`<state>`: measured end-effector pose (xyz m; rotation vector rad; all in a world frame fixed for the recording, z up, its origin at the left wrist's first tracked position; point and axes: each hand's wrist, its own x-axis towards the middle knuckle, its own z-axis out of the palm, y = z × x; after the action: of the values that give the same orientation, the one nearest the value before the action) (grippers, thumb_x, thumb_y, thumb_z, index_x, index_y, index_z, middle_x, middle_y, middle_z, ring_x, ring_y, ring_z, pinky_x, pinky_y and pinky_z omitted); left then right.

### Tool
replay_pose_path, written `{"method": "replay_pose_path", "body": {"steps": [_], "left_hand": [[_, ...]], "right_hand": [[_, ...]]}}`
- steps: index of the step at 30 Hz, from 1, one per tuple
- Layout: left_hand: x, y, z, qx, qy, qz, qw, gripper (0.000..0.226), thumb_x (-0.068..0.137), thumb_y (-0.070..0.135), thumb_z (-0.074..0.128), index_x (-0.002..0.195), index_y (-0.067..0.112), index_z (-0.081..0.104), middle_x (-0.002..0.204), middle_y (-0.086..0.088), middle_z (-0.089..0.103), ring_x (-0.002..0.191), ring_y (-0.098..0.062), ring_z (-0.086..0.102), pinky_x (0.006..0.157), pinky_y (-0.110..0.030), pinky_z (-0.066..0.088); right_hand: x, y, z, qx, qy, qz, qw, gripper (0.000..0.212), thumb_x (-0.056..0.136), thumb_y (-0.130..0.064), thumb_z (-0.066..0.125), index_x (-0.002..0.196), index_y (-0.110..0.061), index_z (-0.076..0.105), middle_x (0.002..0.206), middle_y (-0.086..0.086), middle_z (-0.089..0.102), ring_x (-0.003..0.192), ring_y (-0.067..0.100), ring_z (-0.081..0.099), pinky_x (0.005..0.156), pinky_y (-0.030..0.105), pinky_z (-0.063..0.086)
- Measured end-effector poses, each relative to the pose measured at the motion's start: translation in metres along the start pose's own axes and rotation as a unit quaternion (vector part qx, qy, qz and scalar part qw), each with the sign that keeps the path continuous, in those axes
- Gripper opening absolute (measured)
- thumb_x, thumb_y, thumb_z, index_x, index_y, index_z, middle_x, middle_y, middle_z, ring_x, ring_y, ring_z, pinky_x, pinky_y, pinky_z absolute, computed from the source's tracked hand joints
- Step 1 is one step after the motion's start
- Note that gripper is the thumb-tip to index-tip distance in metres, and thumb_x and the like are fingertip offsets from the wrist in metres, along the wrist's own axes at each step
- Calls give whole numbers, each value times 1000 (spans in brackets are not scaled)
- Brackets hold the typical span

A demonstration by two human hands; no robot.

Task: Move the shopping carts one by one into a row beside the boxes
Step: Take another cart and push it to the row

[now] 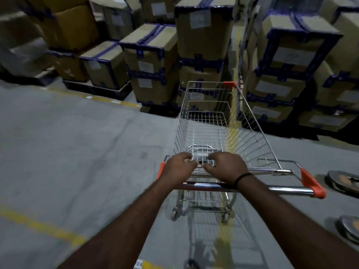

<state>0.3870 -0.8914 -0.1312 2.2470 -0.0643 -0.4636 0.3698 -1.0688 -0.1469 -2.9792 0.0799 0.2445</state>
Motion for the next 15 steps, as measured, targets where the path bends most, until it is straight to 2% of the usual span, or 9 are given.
{"method": "replay_pose_path", "body": {"steps": [3,7,10,15], "left_hand": [[-8,-3,-16,-40,67,15,997,34,93,35,67,123,19,69,125,1,68,113,-12,61,88,-19,39],[-29,-12,-55,-30,146,30,988,37,94,31,66,129,19,66,130,5,64,106,-6,57,89,-18,38],[-47,-32,-91,-12,212,32,977,37,93,28,67,128,17,67,132,4,64,119,-10,57,92,-14,35],[-101,-88,-154,-12,286,-21,958,44,92,31,69,133,16,62,138,2,59,125,-13,54,92,-16,34]], "right_hand": [[6,-16,-2,20,-9,-24,999,50,91,-65,50,119,-29,68,117,-1,72,108,22,66,91,39,51],[13,-52,-12,43,-9,-75,996,49,92,-63,51,125,-29,66,123,-2,70,112,21,64,88,34,50],[19,-93,-22,67,3,-130,989,55,93,-65,49,131,-28,62,130,-3,67,117,19,62,90,34,48],[9,-185,-35,103,22,-227,968,59,93,-66,48,137,-27,57,138,-7,61,118,16,61,92,31,46]]}}
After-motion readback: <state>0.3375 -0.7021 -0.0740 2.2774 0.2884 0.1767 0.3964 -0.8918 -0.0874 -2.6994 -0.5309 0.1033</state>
